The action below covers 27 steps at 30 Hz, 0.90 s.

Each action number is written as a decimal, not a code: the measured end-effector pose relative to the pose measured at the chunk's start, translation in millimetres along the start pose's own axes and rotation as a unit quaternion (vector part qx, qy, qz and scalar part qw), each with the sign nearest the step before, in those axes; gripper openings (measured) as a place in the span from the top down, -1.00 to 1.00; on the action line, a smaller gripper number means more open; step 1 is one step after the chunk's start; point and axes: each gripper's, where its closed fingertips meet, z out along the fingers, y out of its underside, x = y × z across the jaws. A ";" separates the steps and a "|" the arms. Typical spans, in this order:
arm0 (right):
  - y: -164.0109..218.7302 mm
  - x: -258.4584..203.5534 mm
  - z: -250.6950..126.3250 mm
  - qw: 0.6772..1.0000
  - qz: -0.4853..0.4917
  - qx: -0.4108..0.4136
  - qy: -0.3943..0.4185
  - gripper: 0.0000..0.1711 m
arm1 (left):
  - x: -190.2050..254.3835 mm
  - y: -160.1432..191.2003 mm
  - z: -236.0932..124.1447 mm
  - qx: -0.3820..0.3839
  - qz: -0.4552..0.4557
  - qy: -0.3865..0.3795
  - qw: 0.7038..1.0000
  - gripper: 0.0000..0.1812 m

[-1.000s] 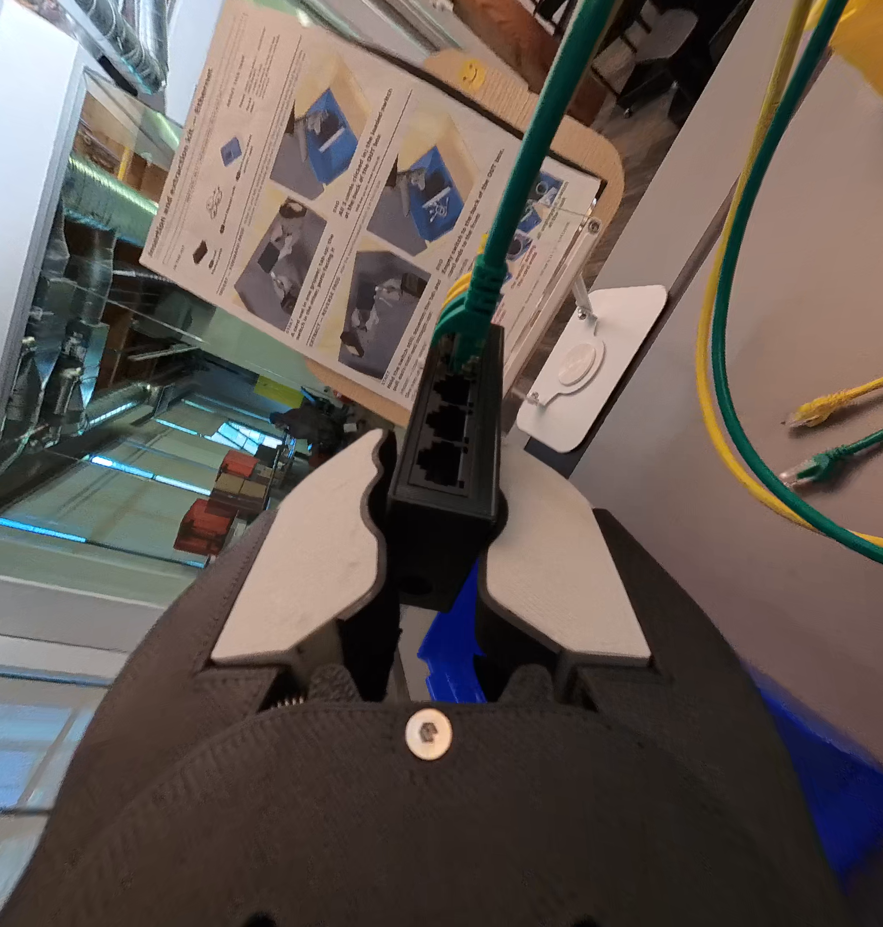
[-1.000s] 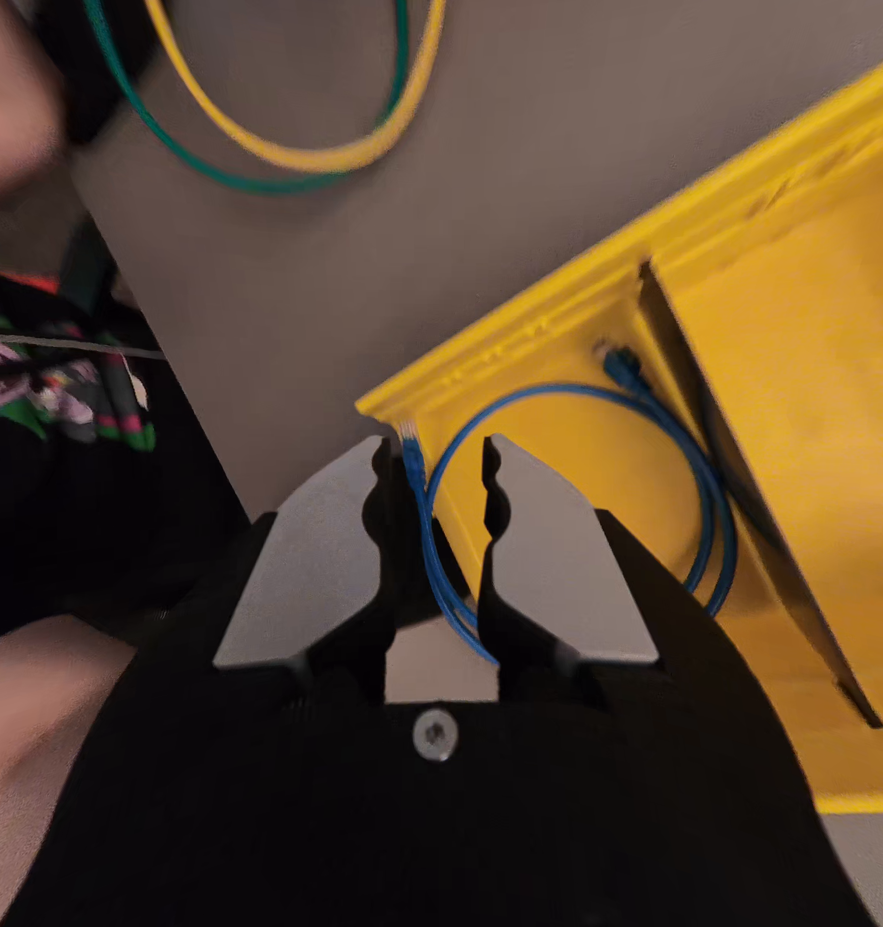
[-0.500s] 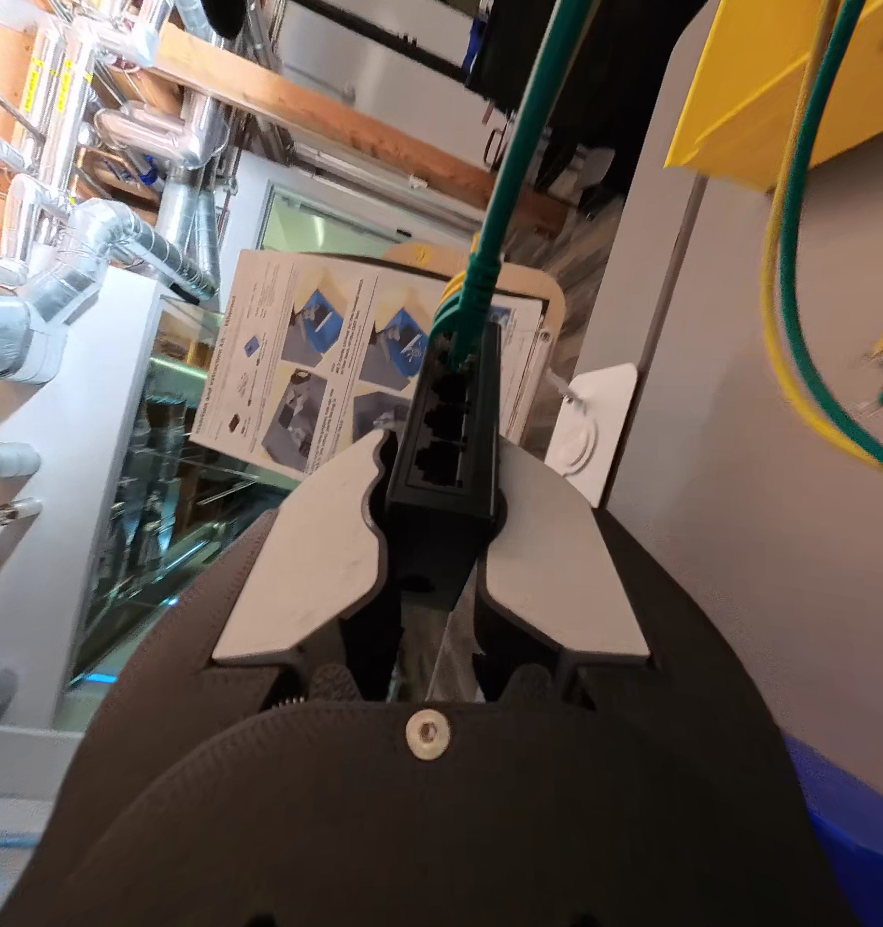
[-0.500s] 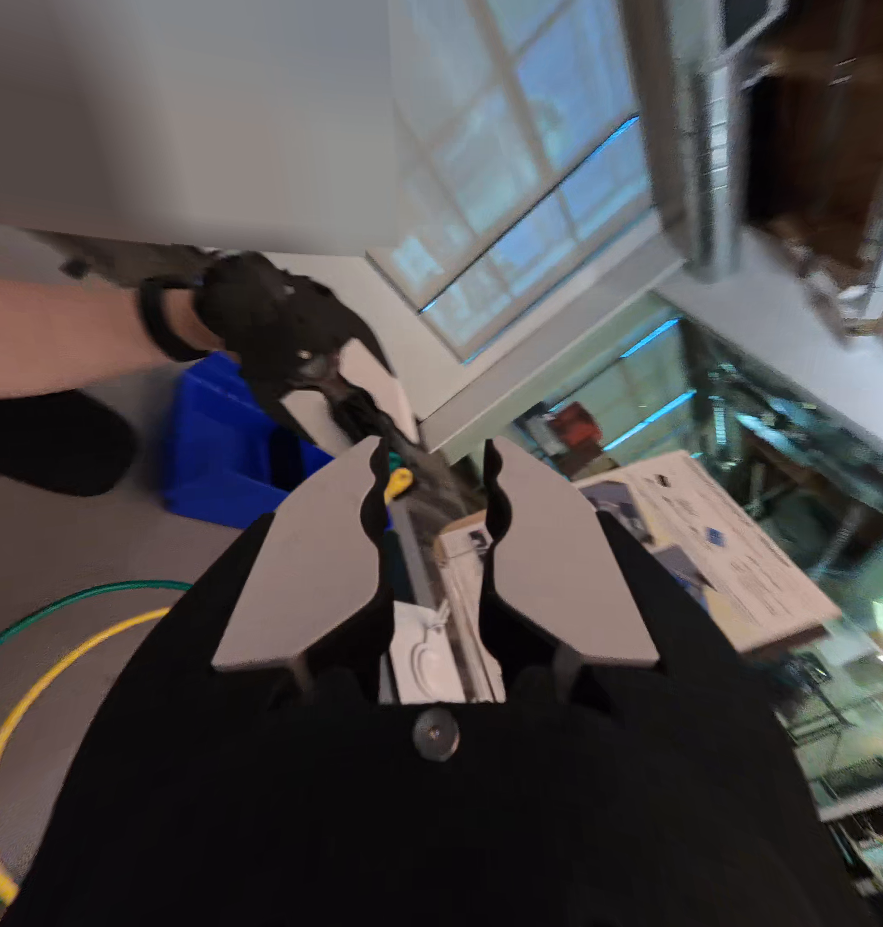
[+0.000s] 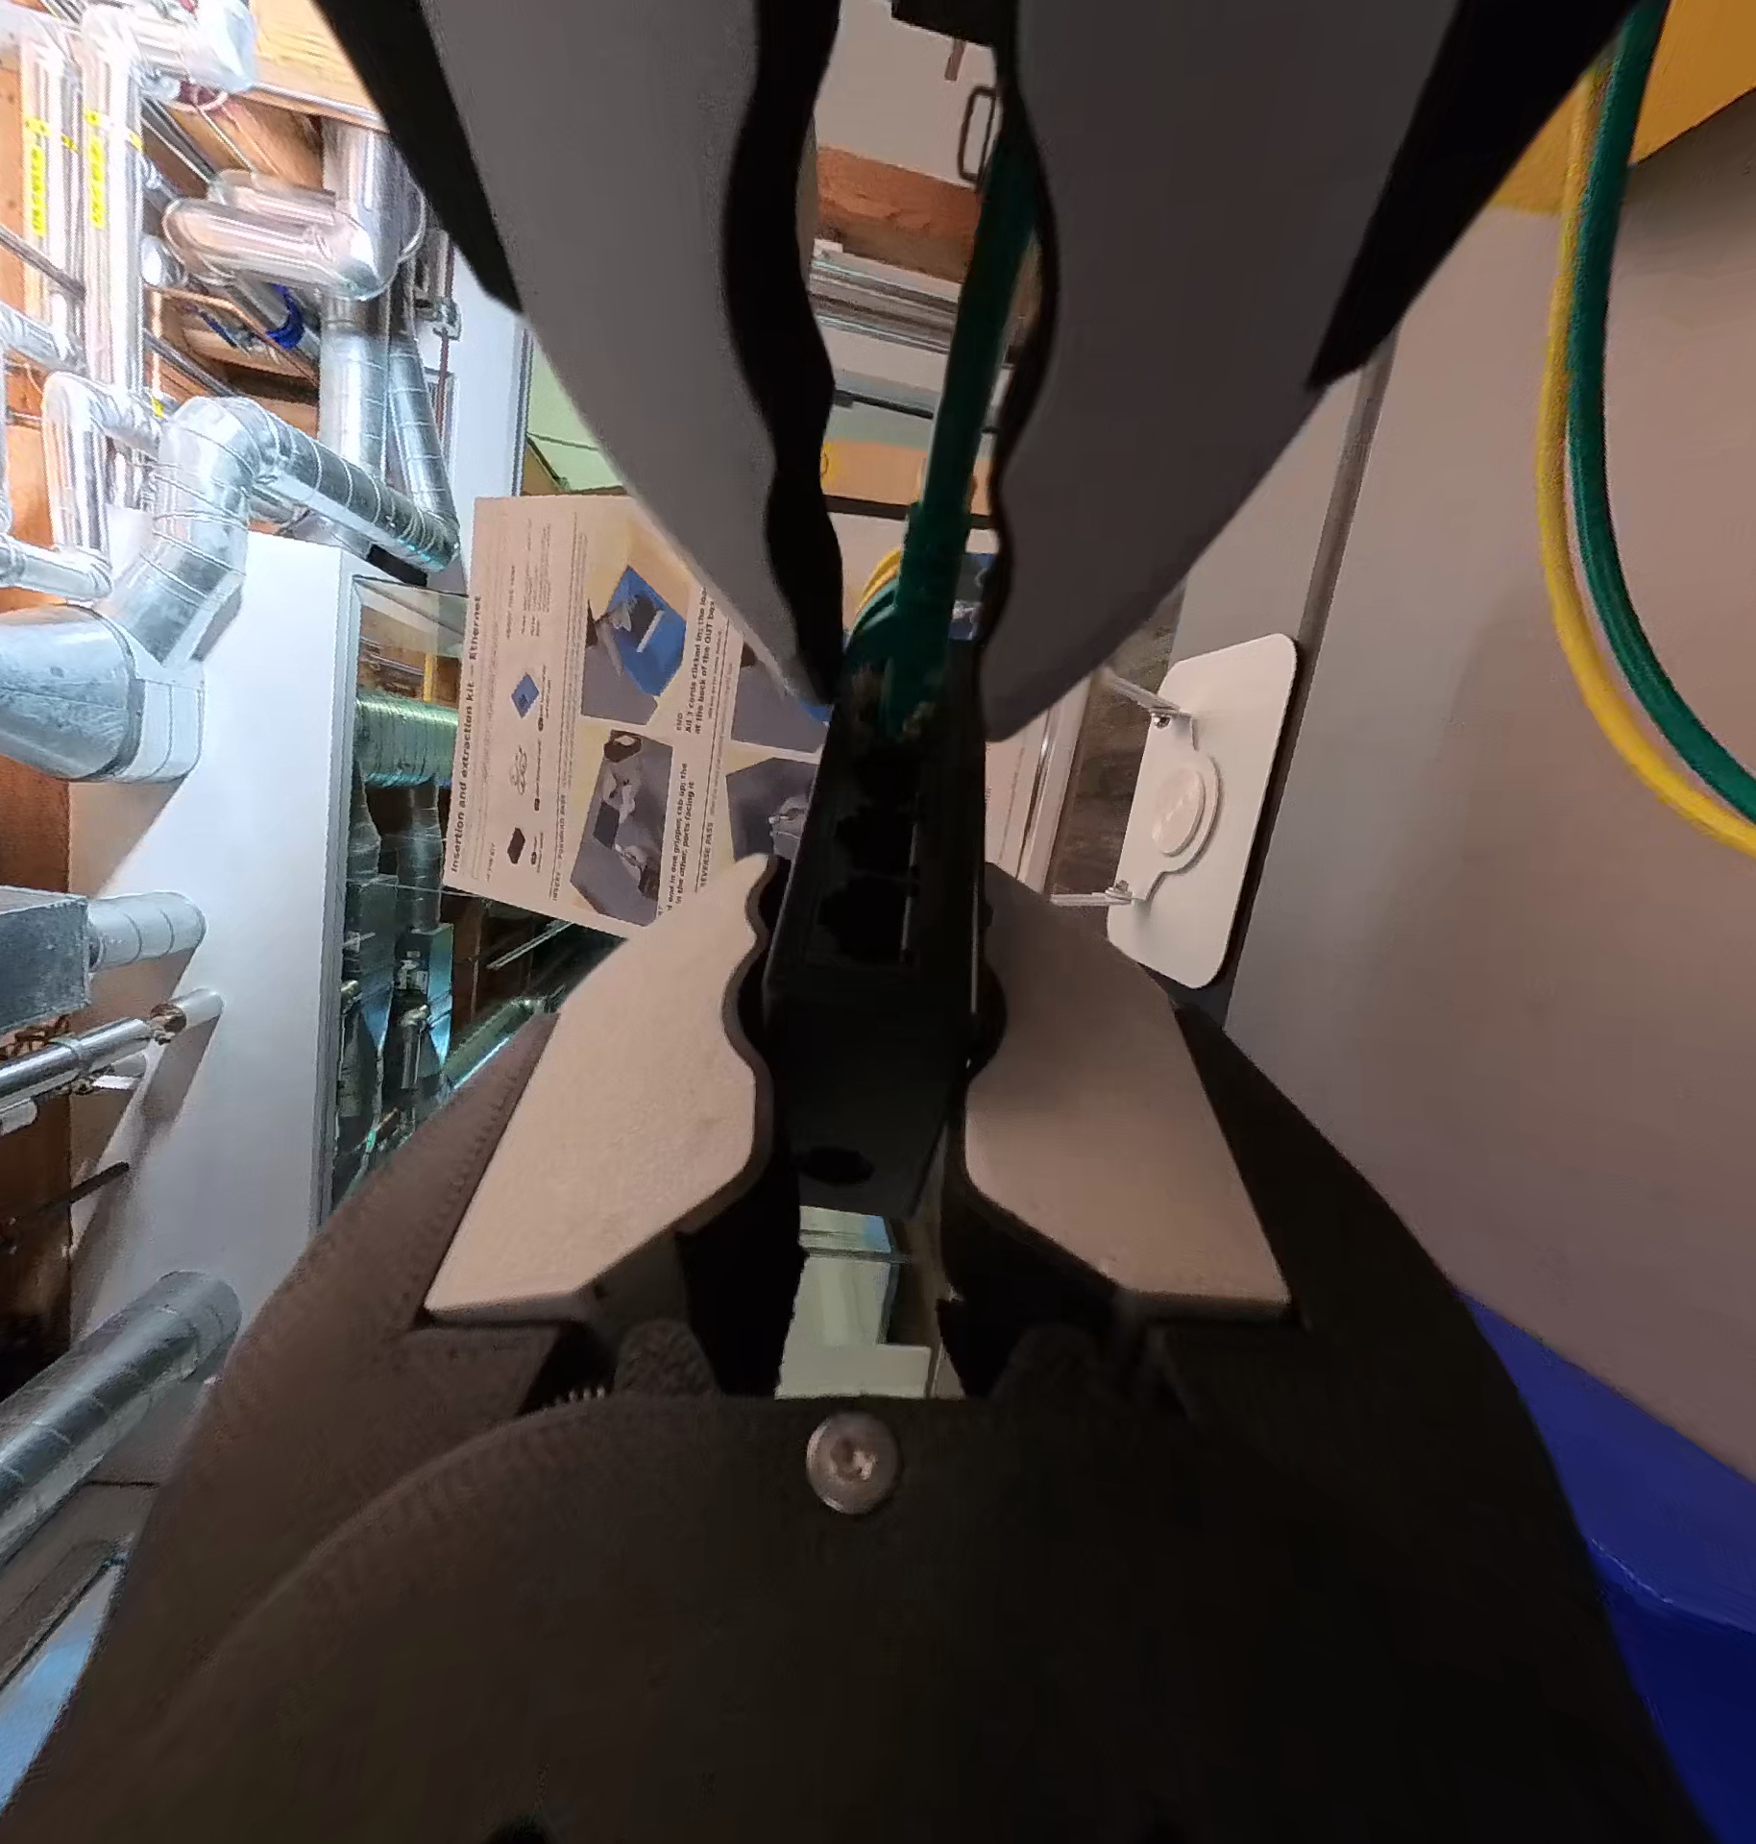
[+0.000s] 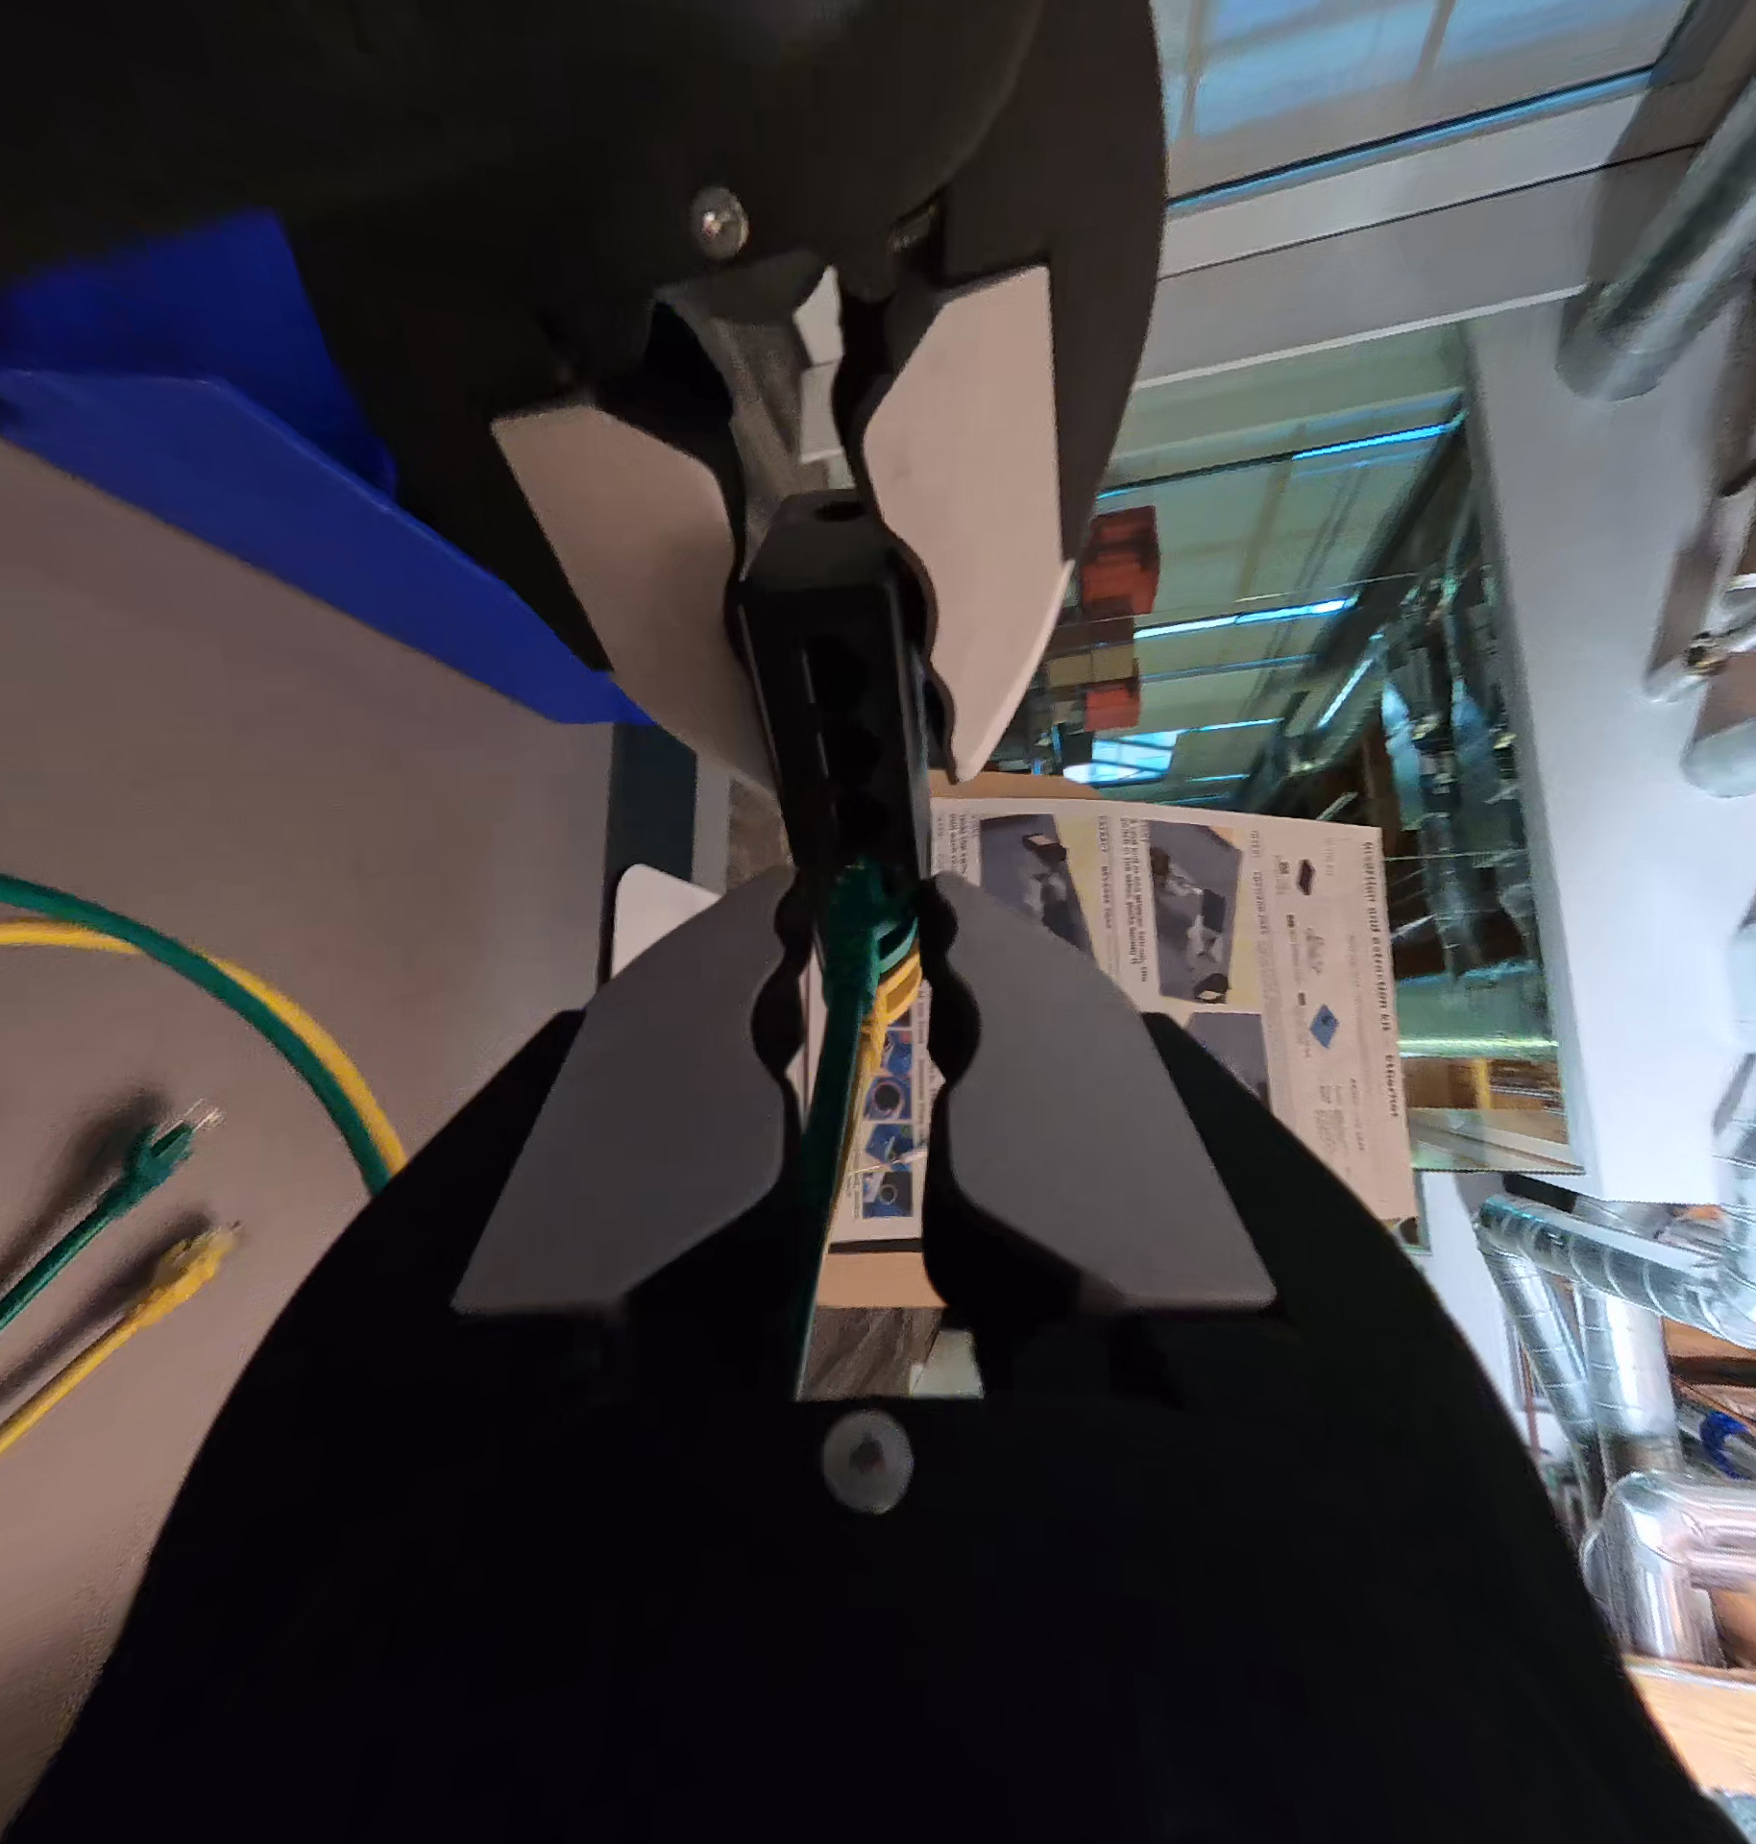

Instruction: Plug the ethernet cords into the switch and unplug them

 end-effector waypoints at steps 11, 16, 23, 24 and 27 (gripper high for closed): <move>-0.6 5.9 -5.8 0.998 -0.044 0.007 0.031 0.81 | -9.0 -5.2 -2.9 0.008 0.020 -0.035 0.999 0.65; 2.3 13.1 -9.0 1.000 -0.023 -0.008 -0.014 0.82 | -17.1 -9.8 1.7 0.022 -0.004 -0.063 0.998 0.65; 12.1 3.3 0.9 0.992 -0.055 -0.061 -0.096 0.81 | -5.8 -1.6 13.5 0.025 -0.027 -0.023 0.999 0.65; 12.9 1.6 2.1 0.990 -0.057 -0.066 -0.107 0.81 | -4.2 -0.5 14.3 0.024 -0.028 -0.018 0.999 0.65; 13.1 0.5 2.1 0.986 -0.068 -0.069 -0.133 0.82 | -3.1 -0.4 15.1 0.030 -0.030 -0.016 0.999 0.65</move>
